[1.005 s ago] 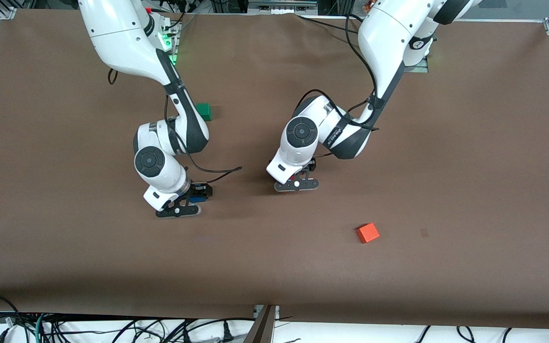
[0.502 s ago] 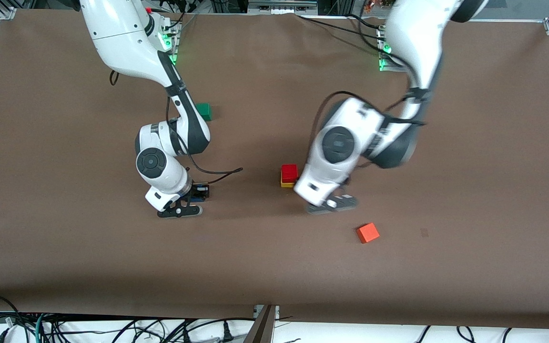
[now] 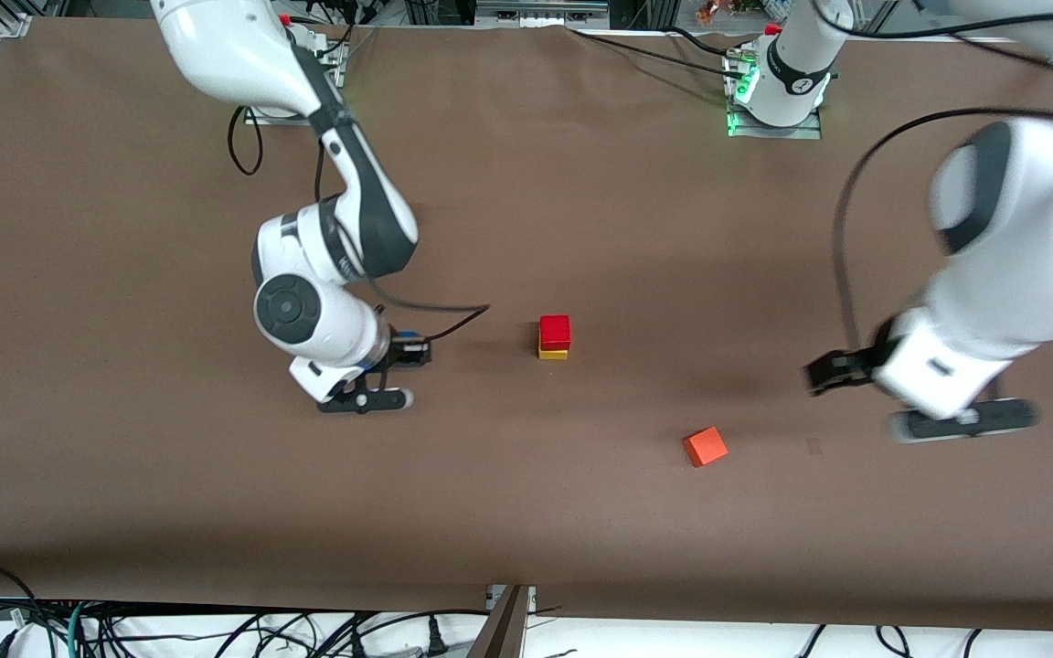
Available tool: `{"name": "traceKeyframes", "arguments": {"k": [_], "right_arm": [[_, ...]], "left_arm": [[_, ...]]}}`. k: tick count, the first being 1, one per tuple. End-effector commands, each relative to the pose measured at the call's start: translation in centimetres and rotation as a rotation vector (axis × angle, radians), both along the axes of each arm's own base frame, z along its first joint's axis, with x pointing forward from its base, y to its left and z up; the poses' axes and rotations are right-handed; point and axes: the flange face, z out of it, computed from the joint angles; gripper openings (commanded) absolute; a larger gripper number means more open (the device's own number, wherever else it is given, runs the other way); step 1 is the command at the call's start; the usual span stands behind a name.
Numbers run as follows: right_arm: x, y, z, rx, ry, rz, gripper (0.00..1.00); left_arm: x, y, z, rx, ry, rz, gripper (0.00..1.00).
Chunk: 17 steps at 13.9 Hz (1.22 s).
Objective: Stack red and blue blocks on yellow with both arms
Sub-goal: 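Release red onto yellow and withdraw the left gripper while right lifts blue, then carry the blue block over the red block and lower it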
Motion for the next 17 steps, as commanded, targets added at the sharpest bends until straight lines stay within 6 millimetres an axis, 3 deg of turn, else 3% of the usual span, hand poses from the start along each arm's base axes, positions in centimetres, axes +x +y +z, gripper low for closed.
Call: {"name": "traceKeyframes", "arguments": {"k": [1, 3, 4, 6, 8, 12, 15, 16, 17], "right_arm": [[-2.4, 6.2, 2.7, 0.010, -0.002, -0.082, 0.42], [-4.6, 10.0, 3.3, 0.013, -0.012, -0.115, 0.42], [-5.7, 12.0, 2.5, 0.014, -0.026, -0.131, 0.42], [-6.5, 13.2, 2.2, 0.012, -0.027, -0.144, 0.42], [-7.2, 14.4, 2.8, 0.019, -0.039, -0.162, 0.42], [-9.0, 18.3, 1.3, -0.024, -0.105, -0.191, 0.43], [-8.6, 19.1, 1.0, -0.015, -0.120, -0.188, 0.44], [-8.4, 19.5, 1.1, -0.005, -0.134, -0.186, 0.44], [-8.2, 19.7, 0.8, 0.003, -0.145, -0.186, 0.44]], "left_arm": [[-1.1, 5.5, 2.0, -0.006, 0.008, 0.005, 1.00], [-1.8, 6.8, 1.1, -0.004, 0.063, 0.028, 1.00], [-2.1, 7.9, 1.2, -0.004, 0.088, 0.038, 1.00], [-2.2, 8.9, 1.2, -0.002, 0.094, 0.029, 1.00], [-2.3, 8.8, 1.1, -0.003, 0.103, 0.020, 1.00], [-2.7, 8.2, 1.3, -0.003, 0.118, 0.011, 1.00], [-3.4, 9.0, 2.5, 0.003, 0.112, 0.022, 1.00], [-4.2, 8.8, 3.7, 0.009, 0.097, 0.016, 1.00], [-5.3, 8.5, 3.4, 0.009, 0.118, 0.006, 1.00]]}}
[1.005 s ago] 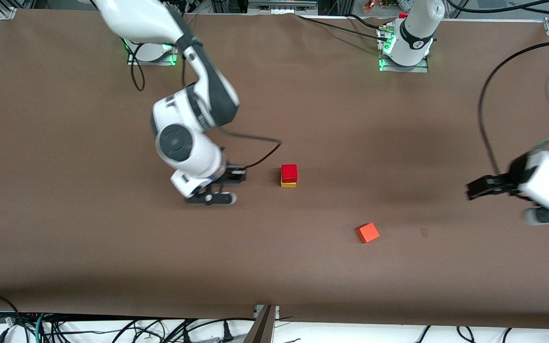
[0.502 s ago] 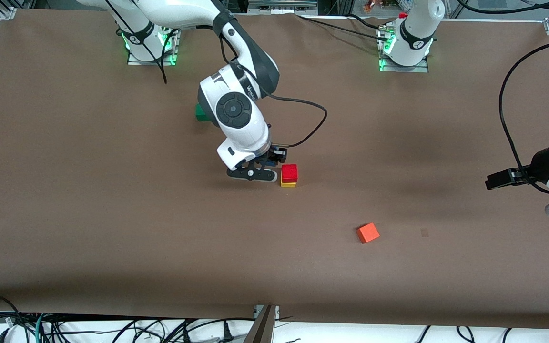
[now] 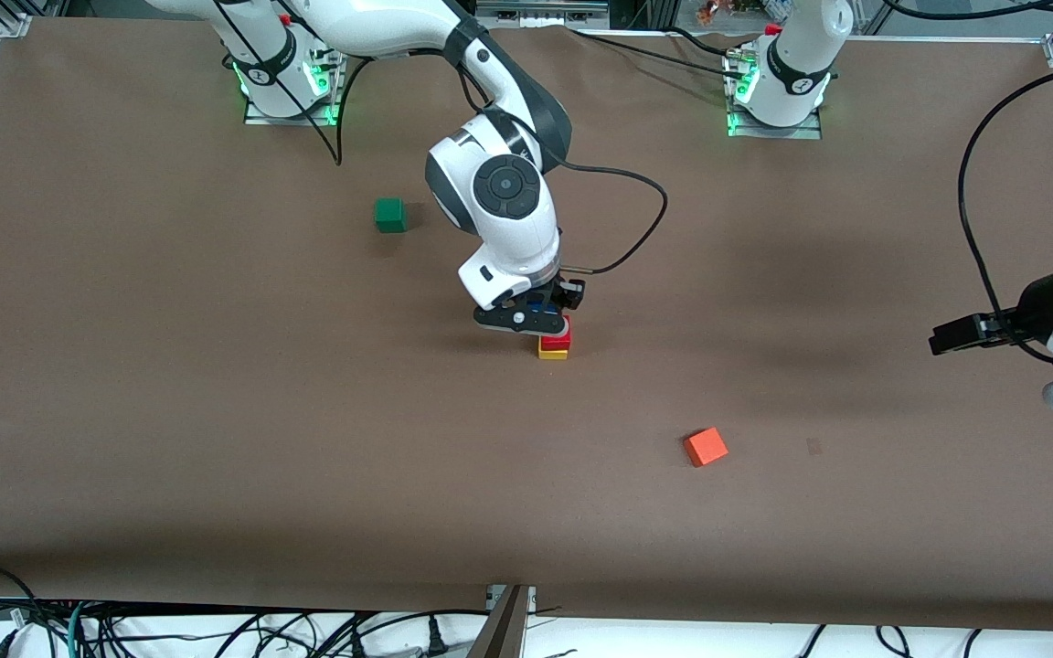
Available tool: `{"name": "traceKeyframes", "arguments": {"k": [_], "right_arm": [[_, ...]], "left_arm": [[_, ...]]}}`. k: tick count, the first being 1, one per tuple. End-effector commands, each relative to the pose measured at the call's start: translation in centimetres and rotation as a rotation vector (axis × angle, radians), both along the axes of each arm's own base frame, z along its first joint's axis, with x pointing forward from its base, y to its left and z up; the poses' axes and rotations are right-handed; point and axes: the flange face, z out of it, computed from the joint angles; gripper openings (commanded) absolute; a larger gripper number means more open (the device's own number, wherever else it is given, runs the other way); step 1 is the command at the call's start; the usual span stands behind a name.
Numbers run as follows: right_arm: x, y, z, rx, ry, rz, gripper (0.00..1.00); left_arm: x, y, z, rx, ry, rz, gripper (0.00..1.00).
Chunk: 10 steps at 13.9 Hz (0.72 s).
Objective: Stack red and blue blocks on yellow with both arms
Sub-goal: 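Carry the blue block over the red block and lower it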
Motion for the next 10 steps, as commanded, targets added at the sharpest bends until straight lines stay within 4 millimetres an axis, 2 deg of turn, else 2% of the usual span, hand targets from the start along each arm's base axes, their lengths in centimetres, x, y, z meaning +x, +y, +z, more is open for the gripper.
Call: {"name": "traceKeyframes", "arguments": {"k": [1, 3, 5, 10], "right_arm": [[1.0, 1.0, 0.0, 0.017, -0.055, -0.012, 0.44], [0.8, 1.5, -0.6, 0.024, -0.070, -0.006, 0.45], [0.7, 1.9, -1.1, 0.028, -0.078, -0.001, 0.45], [1.2, 1.7, -1.8, 0.008, -0.121, 0.022, 0.48]], "left_arm": [[-3.9, -0.2, 1.4, 0.002, 0.024, -0.037, 1.00], [-5.7, -1.2, 0.9, 0.010, 0.023, -0.055, 1.00], [-6.9, -0.8, 0.2, 0.010, 0.006, -0.068, 1.00], [-7.1, -0.1, 0.1, 0.010, 0.008, -0.124, 1.00]]}}
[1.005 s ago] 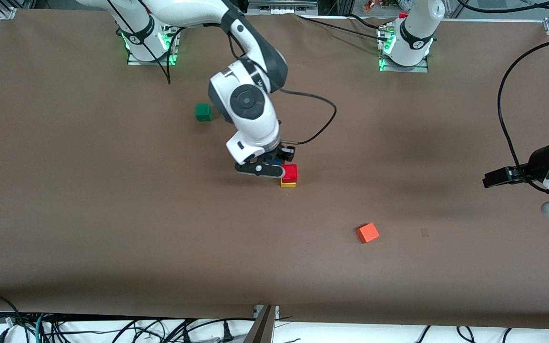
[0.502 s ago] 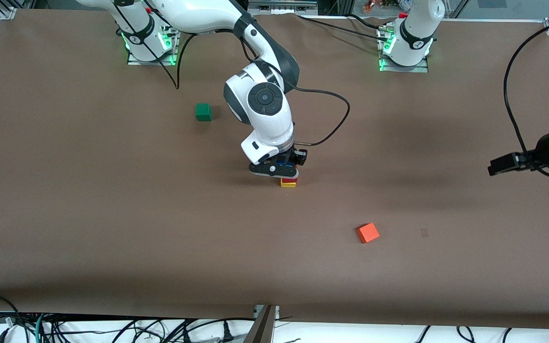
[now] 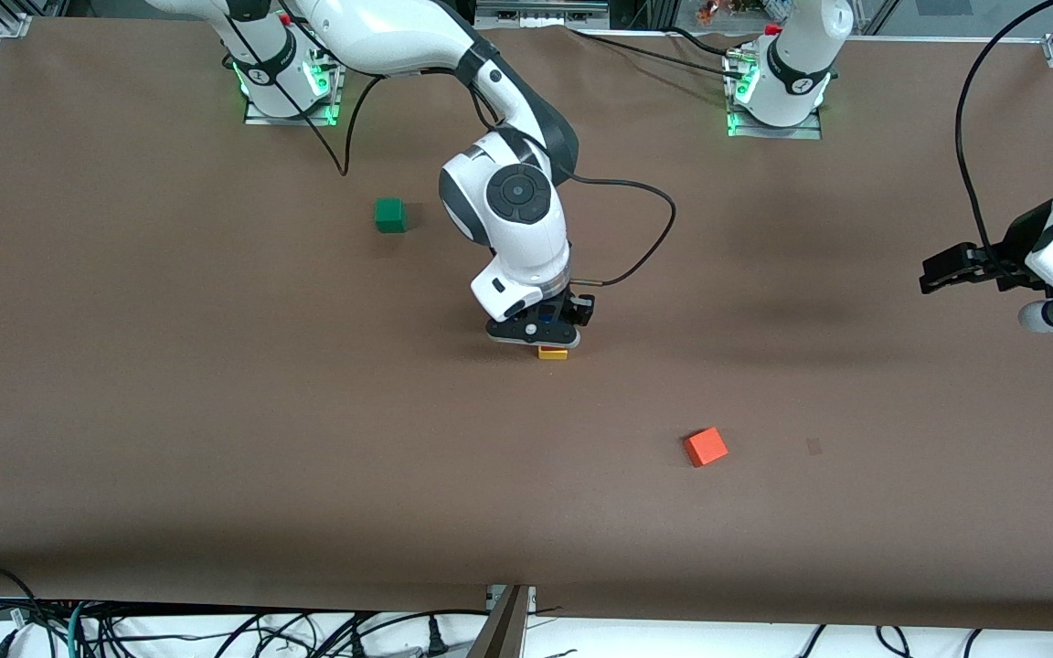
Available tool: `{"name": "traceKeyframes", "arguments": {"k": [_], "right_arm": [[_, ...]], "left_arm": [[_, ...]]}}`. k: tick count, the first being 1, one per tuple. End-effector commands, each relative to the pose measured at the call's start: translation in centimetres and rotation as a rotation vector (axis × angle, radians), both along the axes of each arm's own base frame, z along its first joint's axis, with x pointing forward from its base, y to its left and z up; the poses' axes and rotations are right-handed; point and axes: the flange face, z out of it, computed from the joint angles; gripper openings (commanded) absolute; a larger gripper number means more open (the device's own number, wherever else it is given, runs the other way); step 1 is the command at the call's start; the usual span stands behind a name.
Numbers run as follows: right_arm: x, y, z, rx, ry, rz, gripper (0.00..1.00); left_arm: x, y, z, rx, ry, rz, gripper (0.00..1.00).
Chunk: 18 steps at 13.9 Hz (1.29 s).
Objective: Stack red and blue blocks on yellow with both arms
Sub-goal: 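Hold the blue block down on the red block with the right gripper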
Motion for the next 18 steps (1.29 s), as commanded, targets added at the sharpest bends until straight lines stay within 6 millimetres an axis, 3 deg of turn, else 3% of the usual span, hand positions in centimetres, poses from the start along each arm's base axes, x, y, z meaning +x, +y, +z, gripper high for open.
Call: {"name": "traceKeyframes", "arguments": {"k": [1, 3, 9, 11, 16, 18], "right_arm": [[0.5, 0.5, 0.0, 0.001, -0.039, 0.006, 0.49], [0.6, 0.7, -0.3, 0.012, -0.054, 0.007, 0.50], [0.7, 0.8, -1.6, 0.000, -0.078, 0.016, 0.52], [0.6, 0.8, -1.8, -0.001, -0.076, 0.016, 0.58], [0.2, 1.0, -2.4, -0.018, -0.075, 0.025, 0.93], [0.3, 0.8, -1.7, -0.018, -0.072, 0.025, 0.99]], "left_arm": [[-0.4, 0.2, -0.1, 0.014, -0.001, -0.029, 1.00], [-0.1, 0.1, -0.8, 0.013, 0.011, -0.029, 1.00], [0.2, 0.2, -0.6, 0.013, 0.003, -0.028, 1.00], [0.2, 0.2, -0.6, 0.013, 0.002, -0.028, 1.00], [0.2, 0.4, -0.6, 0.014, 0.002, -0.025, 1.00], [0.2, 0.3, -0.6, 0.014, 0.000, -0.023, 1.00]]}}
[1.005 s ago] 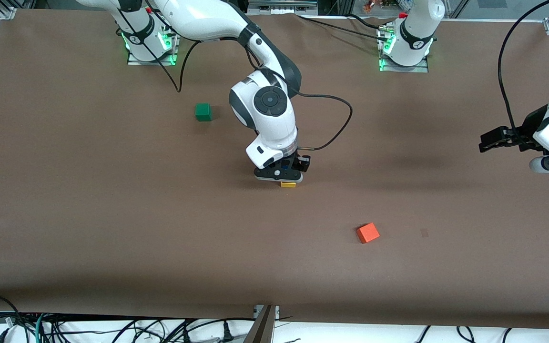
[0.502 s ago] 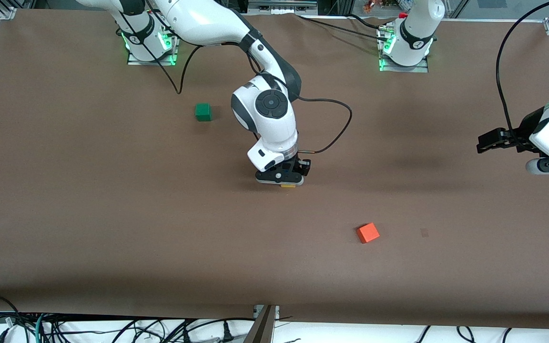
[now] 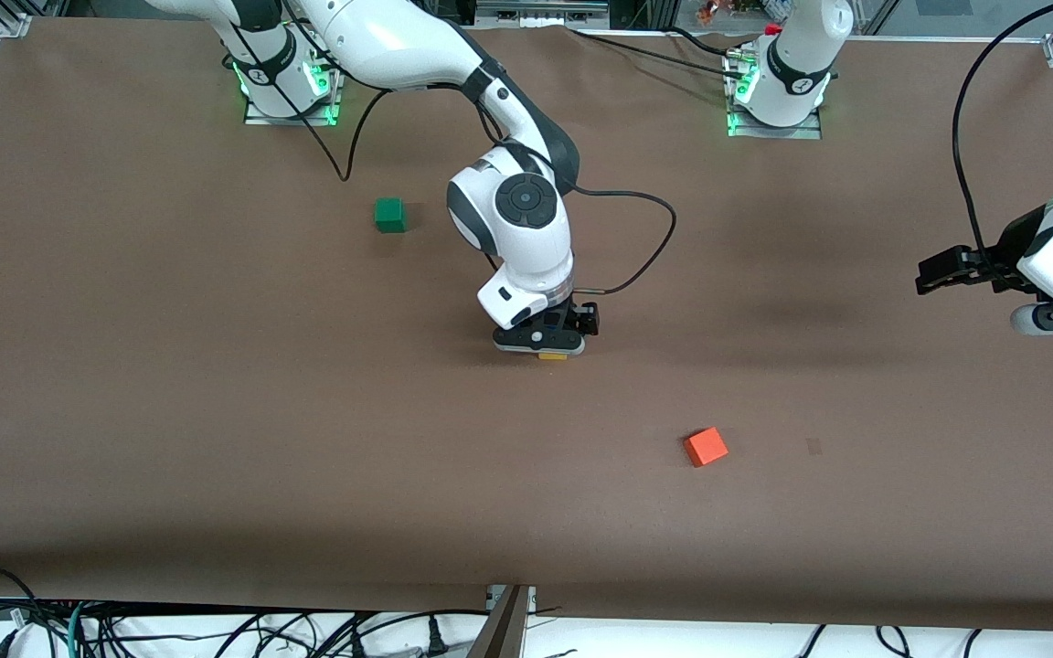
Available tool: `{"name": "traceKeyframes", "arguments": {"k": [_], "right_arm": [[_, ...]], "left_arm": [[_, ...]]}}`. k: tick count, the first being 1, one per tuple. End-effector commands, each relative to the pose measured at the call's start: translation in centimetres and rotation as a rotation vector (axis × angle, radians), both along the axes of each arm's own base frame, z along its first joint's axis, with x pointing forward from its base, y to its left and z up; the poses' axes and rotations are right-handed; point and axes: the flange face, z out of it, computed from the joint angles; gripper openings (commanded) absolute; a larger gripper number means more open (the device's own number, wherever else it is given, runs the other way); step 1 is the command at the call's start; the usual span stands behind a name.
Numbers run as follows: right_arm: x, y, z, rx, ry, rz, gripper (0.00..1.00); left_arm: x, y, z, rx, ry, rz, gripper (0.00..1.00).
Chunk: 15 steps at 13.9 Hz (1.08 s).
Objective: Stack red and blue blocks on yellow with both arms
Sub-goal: 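Hold the blue block down on the red block with the right gripper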
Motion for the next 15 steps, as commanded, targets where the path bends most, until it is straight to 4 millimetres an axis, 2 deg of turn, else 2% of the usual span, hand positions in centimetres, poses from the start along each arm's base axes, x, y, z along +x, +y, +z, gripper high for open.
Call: {"name": "traceKeyframes", "arguments": {"k": [1, 5, 6, 9, 15], "right_arm": [[0.1, 0.2, 1.2, -0.003, -0.016, 0.003, 0.99], [0.4, -0.9, 2.0, -0.036, 0.024, -0.014, 0.99], [0.5, -1.0, 2.9, -0.033, 0.026, -0.014, 0.99], [0.4, -1.0, 3.4, -0.027, 0.023, -0.014, 0.99], [0.6, -1.5, 4.8, -0.027, 0.032, -0.019, 0.99]], "left_arm": [[0.1, 0.2, 0.4, 0.014, -0.014, -0.022, 1.00], [0.2, 0.2, 0.0, 0.013, -0.008, -0.019, 1.00], [0.2, 0.0, 0.1, 0.013, -0.010, -0.020, 1.00], [0.2, -0.5, 0.1, 0.011, -0.010, -0.026, 1.00], [0.2, 0.0, 0.1, 0.011, -0.010, -0.022, 1.00]]}}
